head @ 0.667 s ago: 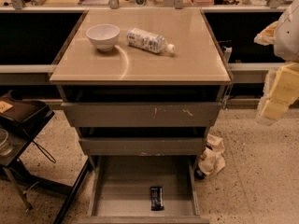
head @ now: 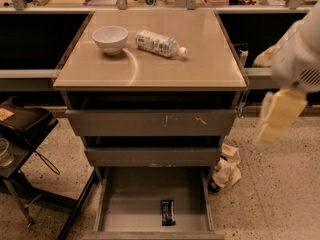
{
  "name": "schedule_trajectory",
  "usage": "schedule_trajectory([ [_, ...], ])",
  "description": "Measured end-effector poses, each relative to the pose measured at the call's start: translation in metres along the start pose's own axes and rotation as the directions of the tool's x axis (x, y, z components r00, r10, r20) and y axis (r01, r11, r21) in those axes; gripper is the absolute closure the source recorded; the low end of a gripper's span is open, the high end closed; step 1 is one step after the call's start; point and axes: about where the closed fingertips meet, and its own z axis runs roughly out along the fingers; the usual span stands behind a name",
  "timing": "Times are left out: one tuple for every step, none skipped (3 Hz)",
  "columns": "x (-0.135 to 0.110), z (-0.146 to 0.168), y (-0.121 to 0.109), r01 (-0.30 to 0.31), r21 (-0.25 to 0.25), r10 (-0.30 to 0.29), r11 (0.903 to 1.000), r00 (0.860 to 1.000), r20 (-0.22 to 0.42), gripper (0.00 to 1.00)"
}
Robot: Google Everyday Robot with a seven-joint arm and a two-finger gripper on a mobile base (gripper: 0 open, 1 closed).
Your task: Pick rxbar blueberry from bottom drawer and place on counter
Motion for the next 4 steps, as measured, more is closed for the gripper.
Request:
schedule_trajectory([
  [-0.044, 0.062, 0.040, -0.049, -0.062, 0.055, 0.9969, 0.993, 0.100, 0.00],
  [-0.103, 0.156, 0.092, -0.114, -0.210, 0.147, 0.9711, 0.977, 0.153, 0.00],
  [-0.157, 0.282, 0.167, -0.055, -0.374, 0.106, 0.9259, 0.987, 0.117, 0.00],
  [-0.160, 0.394, 0.232, -0.005, -0.449, 0.028, 0.8934, 0.999, 0.045, 0.00],
])
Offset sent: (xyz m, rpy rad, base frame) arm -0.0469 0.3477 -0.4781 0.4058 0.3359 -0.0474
